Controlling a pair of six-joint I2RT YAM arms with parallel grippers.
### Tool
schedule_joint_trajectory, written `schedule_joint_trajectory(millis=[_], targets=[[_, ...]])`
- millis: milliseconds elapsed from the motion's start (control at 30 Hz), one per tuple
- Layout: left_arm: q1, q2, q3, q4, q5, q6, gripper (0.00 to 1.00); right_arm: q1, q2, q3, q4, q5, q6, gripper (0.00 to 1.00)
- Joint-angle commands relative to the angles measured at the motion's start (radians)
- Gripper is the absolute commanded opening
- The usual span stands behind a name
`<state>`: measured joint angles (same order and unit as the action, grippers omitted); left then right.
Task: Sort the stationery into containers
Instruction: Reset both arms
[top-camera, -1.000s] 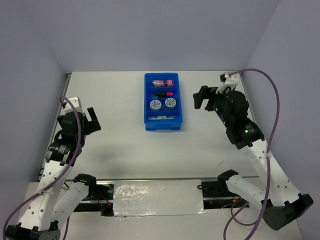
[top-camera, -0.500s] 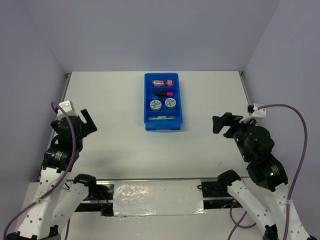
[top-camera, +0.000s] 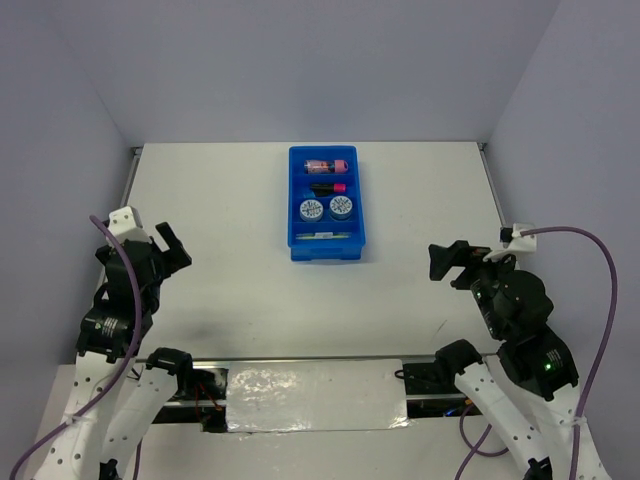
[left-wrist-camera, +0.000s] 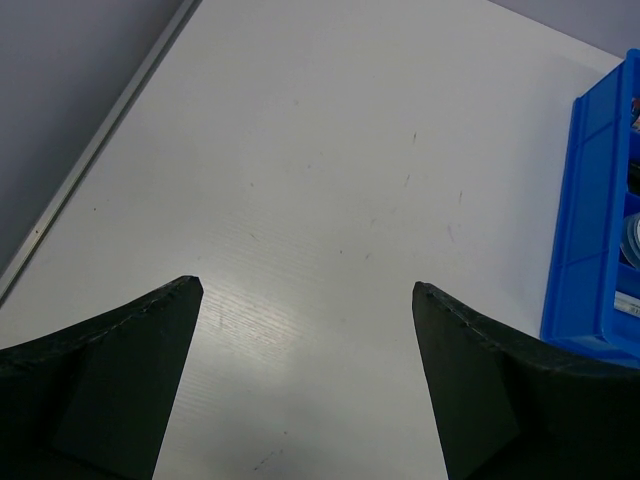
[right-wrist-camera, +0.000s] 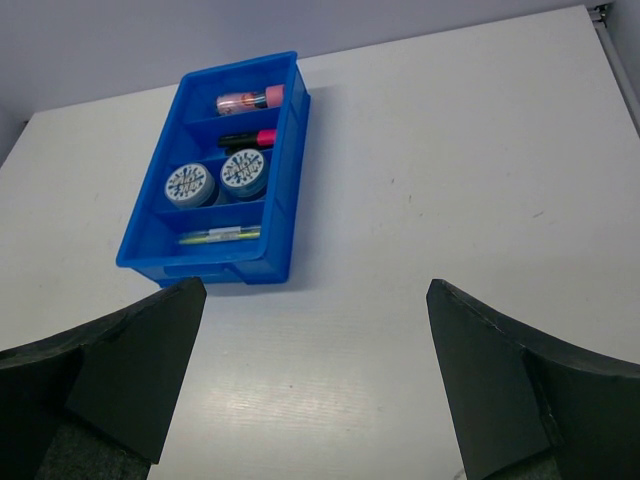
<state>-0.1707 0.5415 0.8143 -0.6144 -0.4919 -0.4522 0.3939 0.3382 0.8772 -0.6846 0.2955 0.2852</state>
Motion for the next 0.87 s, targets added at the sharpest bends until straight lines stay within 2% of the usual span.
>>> schedule_joint_trajectory(millis=[0,833], targets=[[0.0,-0.005,0.006,0.031,0.012,-0.014,0.99,-0.001,0.004,-0.011,0.028,-0.001,0.012,1.0],[0.0,-0.021,-0.001,0.045,0.036,0.004,0.99,-0.001,0.035,-0.003,0.022,-0.004,0.011,1.0]])
